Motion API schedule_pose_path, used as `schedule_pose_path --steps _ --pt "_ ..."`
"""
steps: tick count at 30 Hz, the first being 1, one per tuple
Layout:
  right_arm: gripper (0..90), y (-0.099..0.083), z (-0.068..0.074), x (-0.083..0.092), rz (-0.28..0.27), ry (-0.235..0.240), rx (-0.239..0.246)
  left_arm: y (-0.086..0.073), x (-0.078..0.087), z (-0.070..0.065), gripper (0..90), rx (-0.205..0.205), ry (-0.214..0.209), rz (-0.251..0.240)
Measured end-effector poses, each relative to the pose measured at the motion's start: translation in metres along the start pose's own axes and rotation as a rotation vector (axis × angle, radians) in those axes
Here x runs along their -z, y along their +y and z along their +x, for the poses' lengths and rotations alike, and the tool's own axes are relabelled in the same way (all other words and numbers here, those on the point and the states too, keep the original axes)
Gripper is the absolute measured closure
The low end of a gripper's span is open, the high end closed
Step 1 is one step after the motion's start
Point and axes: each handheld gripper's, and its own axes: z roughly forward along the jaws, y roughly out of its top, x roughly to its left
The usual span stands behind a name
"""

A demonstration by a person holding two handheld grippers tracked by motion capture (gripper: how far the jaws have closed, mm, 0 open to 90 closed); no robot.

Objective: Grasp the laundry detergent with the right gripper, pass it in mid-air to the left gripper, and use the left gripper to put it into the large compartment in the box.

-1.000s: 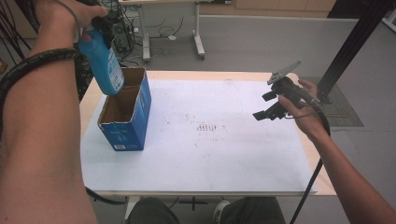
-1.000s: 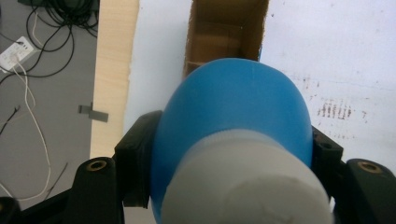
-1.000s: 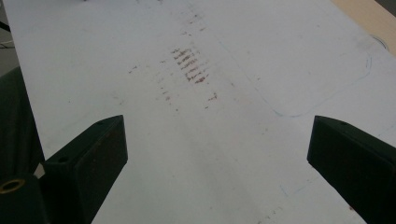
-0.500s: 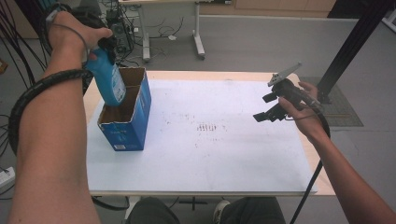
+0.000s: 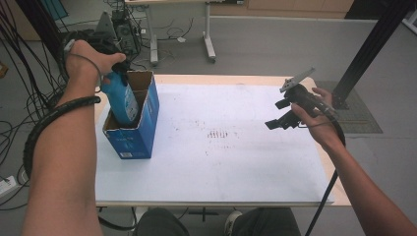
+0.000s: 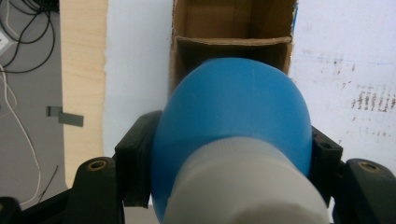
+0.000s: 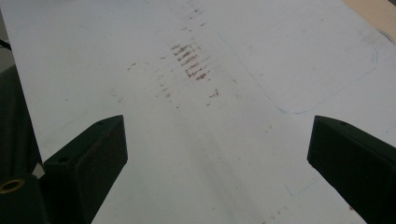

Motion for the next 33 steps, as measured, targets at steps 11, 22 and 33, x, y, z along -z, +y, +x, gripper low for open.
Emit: schedule_pose_path --steps 11,22,33 --pt "4.6 0.0 0.001 -0.009 0.018 0.009 -0.001 -0.005 -0.04 -0.002 35.6 -0.025 0.004 0.006" --pt "4.6 -0.003 0.0 -0.011 0.023 0.004 -0.011 -0.008 -0.07 -0.005 35.7 -0.045 0.006 0.022" --pt "3.9 -0.005 -0.001 -0.007 0.031 -0.08 -0.014 -0.01 -0.089 -0.007 35.7 -0.063 0.016 0.038"
